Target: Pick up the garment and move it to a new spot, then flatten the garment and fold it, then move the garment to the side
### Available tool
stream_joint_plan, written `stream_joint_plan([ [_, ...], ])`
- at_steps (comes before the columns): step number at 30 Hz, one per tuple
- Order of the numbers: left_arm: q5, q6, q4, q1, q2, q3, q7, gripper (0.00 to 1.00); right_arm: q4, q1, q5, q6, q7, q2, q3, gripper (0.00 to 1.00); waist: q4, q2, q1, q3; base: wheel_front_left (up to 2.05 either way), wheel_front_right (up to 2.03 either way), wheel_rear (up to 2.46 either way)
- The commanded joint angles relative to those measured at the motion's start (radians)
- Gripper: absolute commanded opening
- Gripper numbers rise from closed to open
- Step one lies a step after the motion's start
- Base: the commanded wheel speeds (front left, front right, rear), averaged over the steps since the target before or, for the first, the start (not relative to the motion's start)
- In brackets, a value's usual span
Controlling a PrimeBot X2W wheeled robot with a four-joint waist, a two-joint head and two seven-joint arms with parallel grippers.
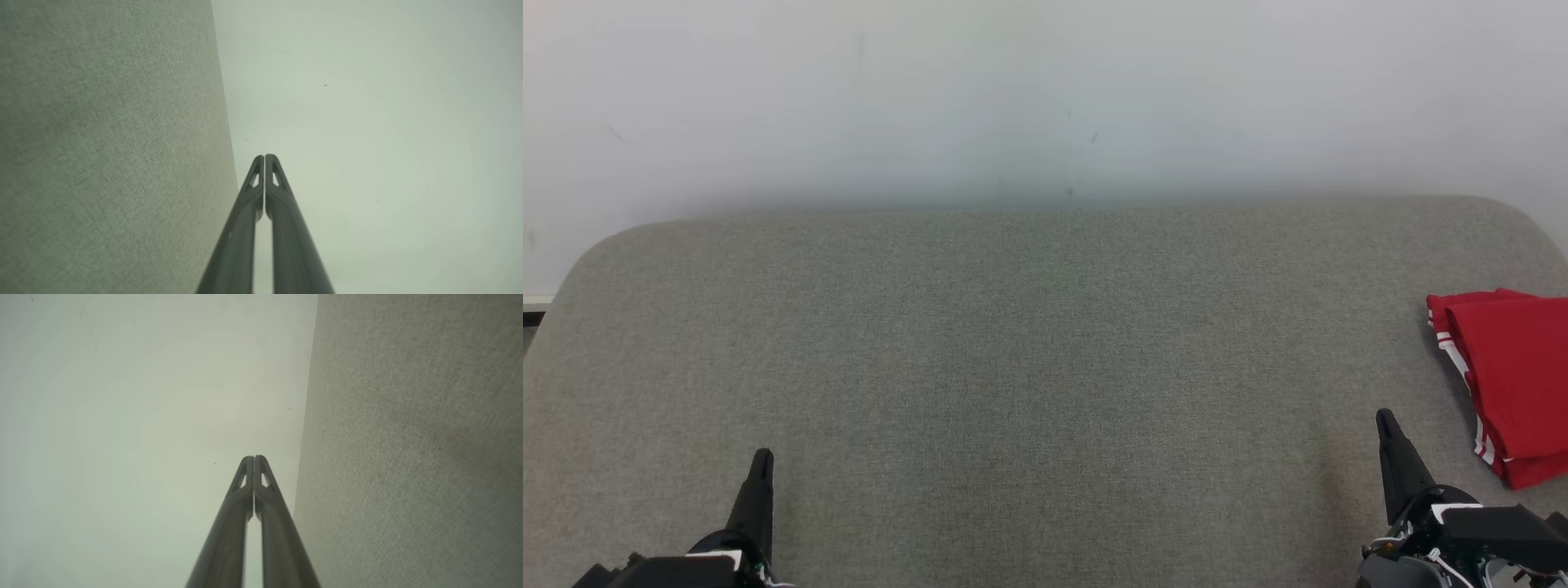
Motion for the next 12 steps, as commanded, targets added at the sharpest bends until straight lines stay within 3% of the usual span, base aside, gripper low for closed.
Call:
stream_joint_plan([
  [1, -0.005, -0.003, -0.003, -0.01, 0.004, 0.001, 0.0, 0.0, -0.001, -0.005, 0.002, 0.001, 0.003, 0.002, -0.001, 0.0, 0.0, -0.0001, -0.0001, 0.0, 0.0, 0.0, 0.0],
  [12, -0.005, -0.003, -0.003, -0.01, 0.004, 0.001, 0.0, 0.0, -0.001, -0.005, 0.002, 0.001, 0.003, 0.002, -0.001, 0.0, 0.0, -0.0001, -0.0001, 0.0, 0.0, 0.0, 0.0],
])
